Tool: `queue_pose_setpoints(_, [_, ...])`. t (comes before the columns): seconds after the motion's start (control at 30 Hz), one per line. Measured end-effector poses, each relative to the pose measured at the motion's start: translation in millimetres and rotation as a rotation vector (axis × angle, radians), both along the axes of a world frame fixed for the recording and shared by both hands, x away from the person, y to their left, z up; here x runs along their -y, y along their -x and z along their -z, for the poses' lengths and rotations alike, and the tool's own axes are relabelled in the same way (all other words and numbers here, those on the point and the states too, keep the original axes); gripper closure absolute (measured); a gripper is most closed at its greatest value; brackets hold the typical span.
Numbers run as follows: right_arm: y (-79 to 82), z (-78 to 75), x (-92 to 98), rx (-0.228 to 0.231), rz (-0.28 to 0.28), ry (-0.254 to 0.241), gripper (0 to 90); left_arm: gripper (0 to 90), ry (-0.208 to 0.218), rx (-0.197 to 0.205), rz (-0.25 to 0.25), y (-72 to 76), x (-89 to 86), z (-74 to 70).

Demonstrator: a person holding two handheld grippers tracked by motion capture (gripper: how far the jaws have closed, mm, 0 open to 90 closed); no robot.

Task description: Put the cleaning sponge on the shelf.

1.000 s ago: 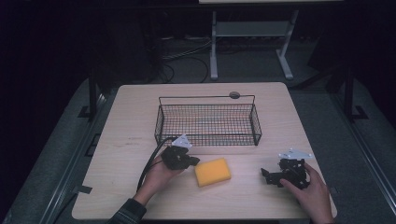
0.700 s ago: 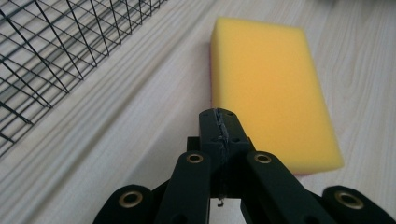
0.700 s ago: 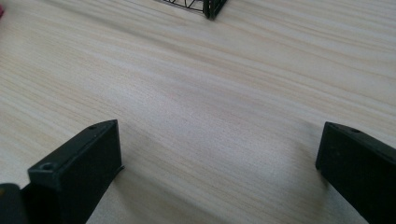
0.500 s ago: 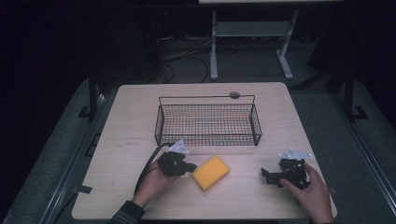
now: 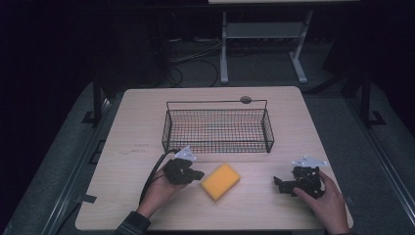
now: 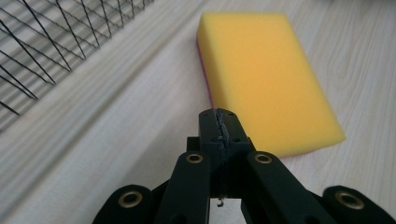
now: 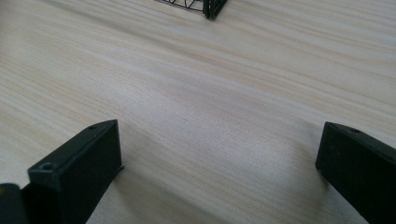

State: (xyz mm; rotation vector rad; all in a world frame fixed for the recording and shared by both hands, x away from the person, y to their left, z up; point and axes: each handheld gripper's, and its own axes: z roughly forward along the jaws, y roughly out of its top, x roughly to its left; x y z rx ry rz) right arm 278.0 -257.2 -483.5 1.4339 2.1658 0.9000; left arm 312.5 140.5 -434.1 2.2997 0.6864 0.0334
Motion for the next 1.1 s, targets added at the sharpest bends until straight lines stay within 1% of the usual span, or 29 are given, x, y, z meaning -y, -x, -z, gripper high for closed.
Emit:
queue_pose_setpoints(0.1, [0.0,0.0,0.0,0.0,0.0,0.0,0.0,89.4,0.019,0.014,0.008,-2.9,5.0,-7.5])
queue_pose_setpoints(0.2, [0.0,0.0,0.0,0.0,0.0,0.0,0.0,89.4,0.04,0.021,0.021,-4.9,14.7,-12.2])
queue_pose_setpoints(0.27, [0.0,0.0,0.0,0.0,0.0,0.0,0.0,89.5,0.055,0.014,0.036,-5.7,21.7,-12.8])
queue_pose_setpoints(0.33, [0.0,0.0,0.0,0.0,0.0,0.0,0.0,89.5,0.057,0.009,0.051,-5.2,28.6,-11.9])
queue_pose_setpoints(0.43, [0.0,0.0,0.0,0.0,0.0,0.0,0.0,89.5,0.072,-0.016,0.074,-3.9,37.6,-9.3])
queue_pose_setpoints(0.47, [0.0,0.0,0.0,0.0,0.0,0.0,0.0,89.5,0.072,-0.016,0.074,-3.9,37.6,-9.3])
queue_pose_setpoints(0.53, [0.0,0.0,0.0,0.0,0.0,0.0,0.0,89.5,0.07,-0.019,0.092,-2.7,47.0,-6.1])
queue_pose_setpoints(0.67, [0.0,0.0,0.0,0.0,0.0,0.0,0.0,89.5,0.044,-0.023,0.107,-1.7,56.0,-0.4])
queue_pose_setpoints(0.73, [0.0,0.0,0.0,0.0,0.0,0.0,0.0,89.5,0.025,-0.018,0.104,-1.3,57.2,2.1])
queue_pose_setpoints(0.8, [0.0,0.0,0.0,0.0,0.0,0.0,0.0,89.5,0.024,-0.025,0.099,-1.7,55.6,3.4])
queue_pose_setpoints(0.83, [0.0,0.0,0.0,0.0,0.0,0.0,0.0,89.5,0.02,-0.021,0.104,-2.5,54.3,3.6])
queue_pose_setpoints(0.93, [0.0,0.0,0.0,0.0,0.0,0.0,0.0,89.5,0.012,-0.021,0.096,-2.3,50.3,3.0])
queue_pose_setpoints(1.07, [0.0,0.0,0.0,0.0,0.0,0.0,0.0,89.5,0.019,-0.023,0.079,-2.4,42.4,3.6])
queue_pose_setpoints(1.1, [0.0,0.0,0.0,0.0,0.0,0.0,0.0,89.5,0.012,-0.025,0.079,-2.8,39.5,3.2])
